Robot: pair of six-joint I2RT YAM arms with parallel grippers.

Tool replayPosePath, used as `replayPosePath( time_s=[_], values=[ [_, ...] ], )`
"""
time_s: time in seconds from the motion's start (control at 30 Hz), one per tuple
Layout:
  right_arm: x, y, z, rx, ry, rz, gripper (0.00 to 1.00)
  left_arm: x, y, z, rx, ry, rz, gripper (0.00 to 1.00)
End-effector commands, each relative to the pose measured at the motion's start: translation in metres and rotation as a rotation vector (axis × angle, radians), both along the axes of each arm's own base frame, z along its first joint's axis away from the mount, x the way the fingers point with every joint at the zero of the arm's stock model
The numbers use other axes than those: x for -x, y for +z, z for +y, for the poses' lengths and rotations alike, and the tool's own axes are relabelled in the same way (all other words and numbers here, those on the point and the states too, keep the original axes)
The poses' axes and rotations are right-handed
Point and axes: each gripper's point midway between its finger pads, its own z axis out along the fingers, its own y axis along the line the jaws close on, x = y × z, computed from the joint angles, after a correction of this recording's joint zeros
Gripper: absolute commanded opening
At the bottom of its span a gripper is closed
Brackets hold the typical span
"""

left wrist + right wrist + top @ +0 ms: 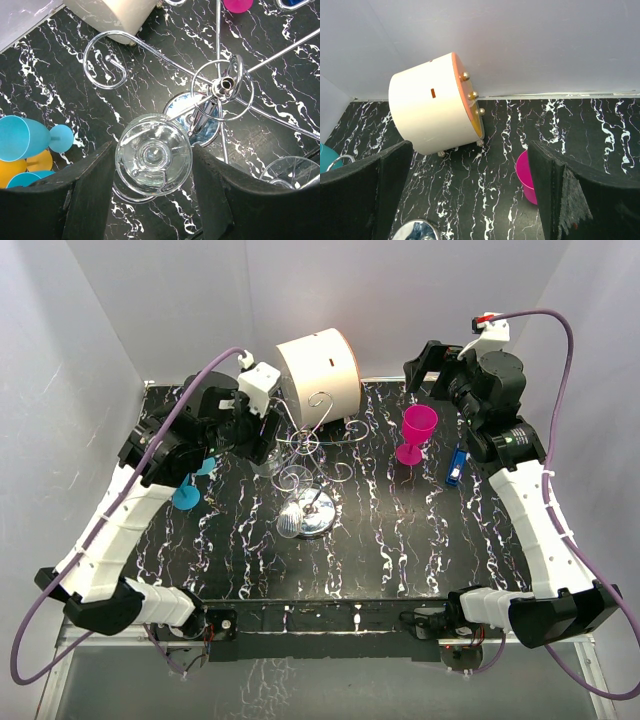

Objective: Take the wine glass off the wine glass rack

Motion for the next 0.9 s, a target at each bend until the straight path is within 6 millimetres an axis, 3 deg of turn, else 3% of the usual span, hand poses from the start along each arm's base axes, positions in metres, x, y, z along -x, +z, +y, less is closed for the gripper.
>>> replayPosePath(
  time_s=[0.0, 0.23, 0.5, 0.87],
  values=[
    [0.006, 0.029, -0.003, -0.022, -0.004, -0.099, 0.98, 0.010, 0.028, 0.006, 0.062, -0.016, -0.086, 0.19],
    [0.005, 0.027, 0.000, -0.029, 0.005, -0.095, 0.98, 0.022, 0.029, 0.005, 0.087, -0.055, -0.078, 0.18],
    [0.006, 0.029, -0.001, -0.030, 0.005, -0.099, 0.98, 0.022, 0.017, 0.004, 0.054, -0.069, -0.053, 0.17],
    [0.005, 0.027, 0.000, -0.029, 0.005, -0.095, 0.98, 0.032, 0.016, 0.001, 0.066, -0.123, -0.052, 0.17]
  ],
)
